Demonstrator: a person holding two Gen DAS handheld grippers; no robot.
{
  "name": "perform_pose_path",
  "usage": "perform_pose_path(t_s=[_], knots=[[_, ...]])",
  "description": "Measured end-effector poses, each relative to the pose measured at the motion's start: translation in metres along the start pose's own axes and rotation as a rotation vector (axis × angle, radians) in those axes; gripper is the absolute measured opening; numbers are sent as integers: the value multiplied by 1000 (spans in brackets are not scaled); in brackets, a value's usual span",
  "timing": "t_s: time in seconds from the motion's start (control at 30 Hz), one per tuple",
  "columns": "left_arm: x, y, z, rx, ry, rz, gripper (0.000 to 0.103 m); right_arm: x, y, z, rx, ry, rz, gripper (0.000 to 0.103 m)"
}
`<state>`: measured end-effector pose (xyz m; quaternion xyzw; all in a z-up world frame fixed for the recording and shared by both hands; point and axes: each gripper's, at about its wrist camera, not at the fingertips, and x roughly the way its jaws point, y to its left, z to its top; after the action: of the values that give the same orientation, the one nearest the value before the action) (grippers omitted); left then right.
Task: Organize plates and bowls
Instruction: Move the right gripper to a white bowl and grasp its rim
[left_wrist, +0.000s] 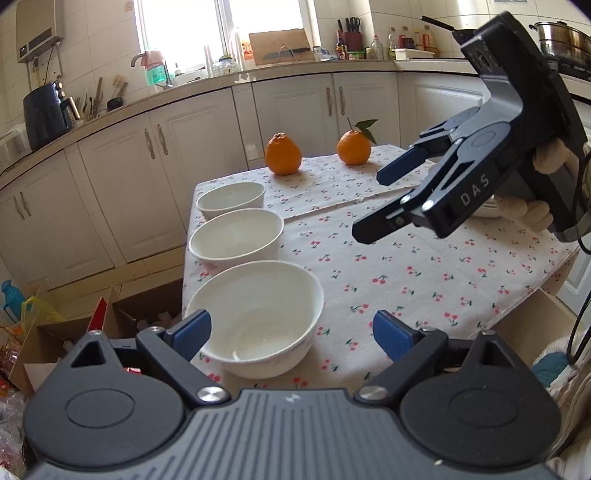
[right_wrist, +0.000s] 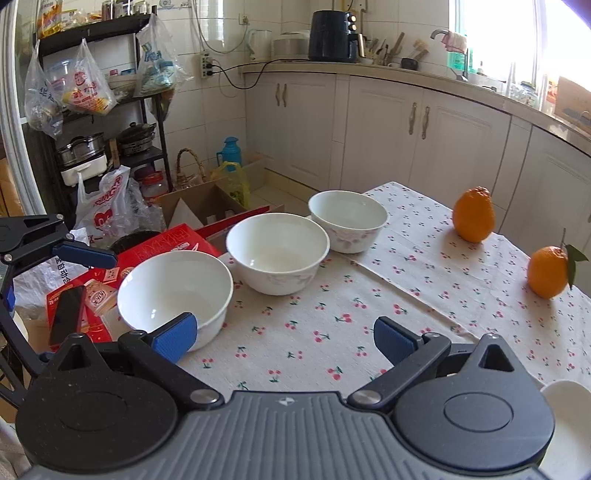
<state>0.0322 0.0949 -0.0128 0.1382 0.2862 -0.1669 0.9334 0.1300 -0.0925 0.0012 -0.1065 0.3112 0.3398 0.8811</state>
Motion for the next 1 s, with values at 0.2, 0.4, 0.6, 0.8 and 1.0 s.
perform_pose_path(t_s=[0.2,0.4,0.6,0.8,1.0], knots=[[8,22,-18,-26,34,11,94,26,16,17,-9,22,68,103],[21,32,-25,-21,38,-20,94,53,25,24,18,67,128,101],[33,35,-26,-14,39,-52,94,72,33,27,15,114,165,92],[36,37,-24,-8,29,-95,92,82,34,29,22,142,192,80],[38,39,-21,4,20,-110,91,90,31,30,48,165,215,67]])
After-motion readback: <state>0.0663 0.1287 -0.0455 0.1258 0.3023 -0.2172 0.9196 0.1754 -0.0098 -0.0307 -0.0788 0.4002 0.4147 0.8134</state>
